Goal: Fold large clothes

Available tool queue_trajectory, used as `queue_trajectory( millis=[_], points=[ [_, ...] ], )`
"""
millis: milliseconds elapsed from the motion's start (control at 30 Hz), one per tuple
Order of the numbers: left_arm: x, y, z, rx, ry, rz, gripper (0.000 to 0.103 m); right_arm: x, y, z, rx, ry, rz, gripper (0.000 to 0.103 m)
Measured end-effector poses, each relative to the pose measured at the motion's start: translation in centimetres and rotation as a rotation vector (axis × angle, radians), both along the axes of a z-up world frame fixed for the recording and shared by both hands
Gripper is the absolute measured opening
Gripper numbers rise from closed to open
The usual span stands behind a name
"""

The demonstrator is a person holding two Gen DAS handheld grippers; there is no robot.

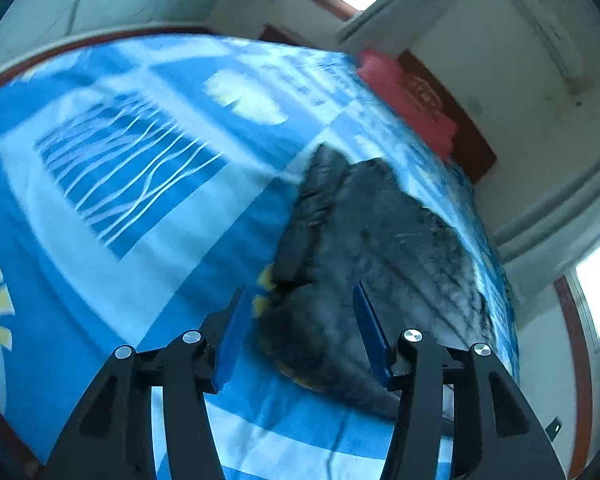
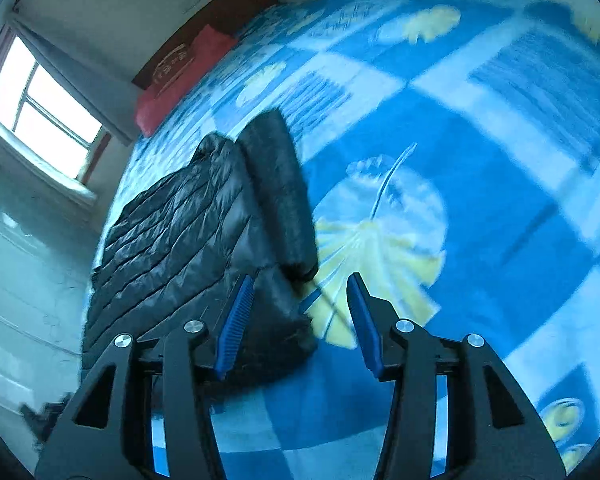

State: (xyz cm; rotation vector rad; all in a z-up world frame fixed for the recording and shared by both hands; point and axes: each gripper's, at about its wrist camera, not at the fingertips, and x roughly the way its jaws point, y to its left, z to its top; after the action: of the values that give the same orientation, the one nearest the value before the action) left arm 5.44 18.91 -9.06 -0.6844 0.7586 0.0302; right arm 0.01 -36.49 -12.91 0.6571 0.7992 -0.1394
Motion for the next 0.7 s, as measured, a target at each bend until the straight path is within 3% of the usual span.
queue_trajectory(
  millis=[167, 333, 467, 533, 600, 700],
  points=[
    [2.7, -4.1, 1.7, 0.06, -0.061, -0.128, 0.053, 3.5, 5.4, 2.8, -0.113, -0.055, 0.139, 0.048],
    [7.9, -7.2, -0.2, 0.062, -0.002, -0.197, 0.053, 9.3, 12.4, 3.2, -0.156, -0.079, 0.295, 0.046],
    [11.0, -8.3, -2.2, 0.102, 0.05, -0.189, 0.053, 13.9, 17.0, 1.9, -0.199, -0.058, 0.368, 0.046],
    [12.0, -8.8, -2.9, 0.16, 0.063, -0.192, 0.053, 15.3, 18.4, 0.8, -0.231, -0.04, 0.391, 0.046],
    [12.4, -9.2, -3.4, 0.219, 0.076, -0.208, 0.053, 16.9, 19.8, -1.8, -0.274, 0.044, 0.423, 0.046],
    [12.4, -9.7, -3.7, 0.278, 0.079, -0.228, 0.052, 17.2, 20.6, -1.8, -0.316, 0.055, 0.435, 0.046]
  ],
)
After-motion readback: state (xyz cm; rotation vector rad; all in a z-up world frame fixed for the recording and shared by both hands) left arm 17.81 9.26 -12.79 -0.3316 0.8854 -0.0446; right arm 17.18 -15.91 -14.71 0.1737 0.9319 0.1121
